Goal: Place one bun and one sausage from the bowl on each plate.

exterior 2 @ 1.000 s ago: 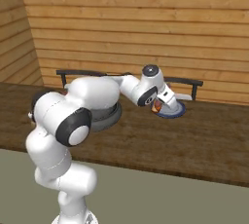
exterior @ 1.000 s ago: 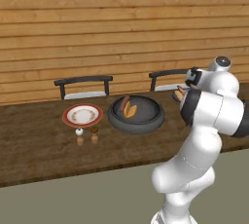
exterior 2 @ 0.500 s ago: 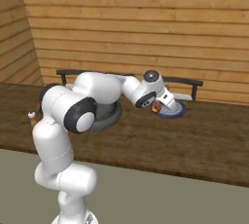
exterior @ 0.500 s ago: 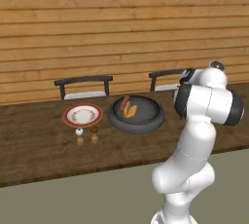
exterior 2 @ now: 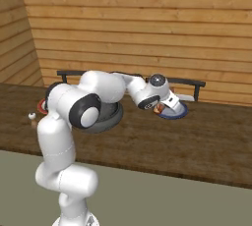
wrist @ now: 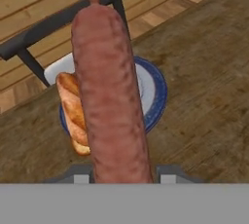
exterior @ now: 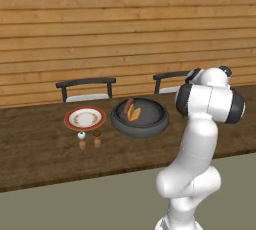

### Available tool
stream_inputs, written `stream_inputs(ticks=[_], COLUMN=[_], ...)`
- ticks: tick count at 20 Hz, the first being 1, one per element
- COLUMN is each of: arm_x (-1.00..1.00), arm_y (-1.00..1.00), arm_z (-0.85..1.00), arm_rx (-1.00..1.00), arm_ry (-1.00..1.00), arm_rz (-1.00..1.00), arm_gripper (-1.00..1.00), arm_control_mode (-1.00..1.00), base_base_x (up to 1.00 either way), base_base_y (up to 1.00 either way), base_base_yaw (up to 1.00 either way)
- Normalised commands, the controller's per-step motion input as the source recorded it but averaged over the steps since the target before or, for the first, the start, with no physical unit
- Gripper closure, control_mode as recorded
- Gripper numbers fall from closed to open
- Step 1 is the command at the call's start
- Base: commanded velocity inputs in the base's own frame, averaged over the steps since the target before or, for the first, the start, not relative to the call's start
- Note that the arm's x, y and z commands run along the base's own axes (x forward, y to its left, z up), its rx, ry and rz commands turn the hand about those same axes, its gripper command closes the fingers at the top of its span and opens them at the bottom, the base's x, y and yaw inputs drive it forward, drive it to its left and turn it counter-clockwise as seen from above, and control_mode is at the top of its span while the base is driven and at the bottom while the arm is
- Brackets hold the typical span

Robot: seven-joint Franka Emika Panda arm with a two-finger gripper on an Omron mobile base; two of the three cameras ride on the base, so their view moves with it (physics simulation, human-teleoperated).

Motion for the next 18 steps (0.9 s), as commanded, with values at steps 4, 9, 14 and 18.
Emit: stream_inputs(ticks=[4, 9, 14, 18], arm_x=[0.30, 0.42, 0.29, 0.04], arm_y=[0.00, -0.03, -0.20, -0.07], arm_z=[-0.07, -0.05, -0.16, -0.37], arm_rx=[0.00, 0.00, 0.00, 0.00], arm_ry=[0.00, 0.00, 0.00, 0.00], arm_rz=[0.00, 0.00, 0.01, 0.03], arm_gripper=[1.00, 1.00, 1.00, 1.00], arm_control_mode=[-1.00, -1.00, -1.00, -1.00], base_base_x=[0.00, 0.00, 0.00, 0.00], base_base_y=[0.00, 0.00, 0.00, 0.00], base_base_yaw=[0.00, 0.00, 0.00, 0.00])
